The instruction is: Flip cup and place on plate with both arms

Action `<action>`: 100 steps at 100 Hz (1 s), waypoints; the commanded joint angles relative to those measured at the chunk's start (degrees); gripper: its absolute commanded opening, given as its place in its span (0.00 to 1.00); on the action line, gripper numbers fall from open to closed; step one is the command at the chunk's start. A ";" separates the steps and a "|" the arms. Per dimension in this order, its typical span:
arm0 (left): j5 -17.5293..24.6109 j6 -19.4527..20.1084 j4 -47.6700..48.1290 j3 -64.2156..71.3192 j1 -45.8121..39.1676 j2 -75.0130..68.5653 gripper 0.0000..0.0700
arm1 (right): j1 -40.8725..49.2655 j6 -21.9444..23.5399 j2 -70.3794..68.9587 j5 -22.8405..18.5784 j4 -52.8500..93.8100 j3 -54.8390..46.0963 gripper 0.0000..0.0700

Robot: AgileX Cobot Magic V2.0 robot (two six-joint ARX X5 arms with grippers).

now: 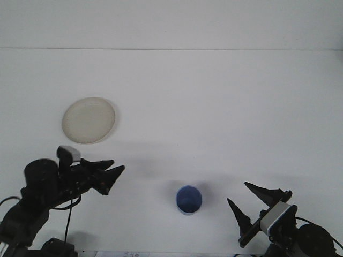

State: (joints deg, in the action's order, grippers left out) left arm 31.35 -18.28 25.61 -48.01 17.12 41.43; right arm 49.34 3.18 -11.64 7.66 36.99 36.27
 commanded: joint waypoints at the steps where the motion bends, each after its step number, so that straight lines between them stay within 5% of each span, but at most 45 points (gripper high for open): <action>1: 0.50 1.92 2.69 -3.65 4.98 6.03 0.65 | 0.52 -0.44 -0.02 -0.11 -0.52 0.04 0.65; 8: -0.83 2.84 5.18 -7.10 11.21 11.96 0.79 | 0.52 -0.46 -0.02 -0.11 -0.52 0.02 0.65; 48: -19.91 6.29 6.75 -21.57 32.79 37.92 0.78 | 0.52 -0.44 -0.02 -0.11 -0.52 0.02 0.65; 89: -20.98 8.85 13.66 -29.86 38.45 54.64 0.76 | 0.52 -0.44 -0.02 -0.11 -0.55 0.02 0.65; 100: -21.40 9.07 13.64 -29.86 39.52 56.96 0.58 | 0.52 -0.44 -0.02 -0.11 -0.55 0.02 0.65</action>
State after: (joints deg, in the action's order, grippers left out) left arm 10.37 -9.96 39.31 -76.75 55.72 96.55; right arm 49.34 3.18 -11.64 7.64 36.99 36.27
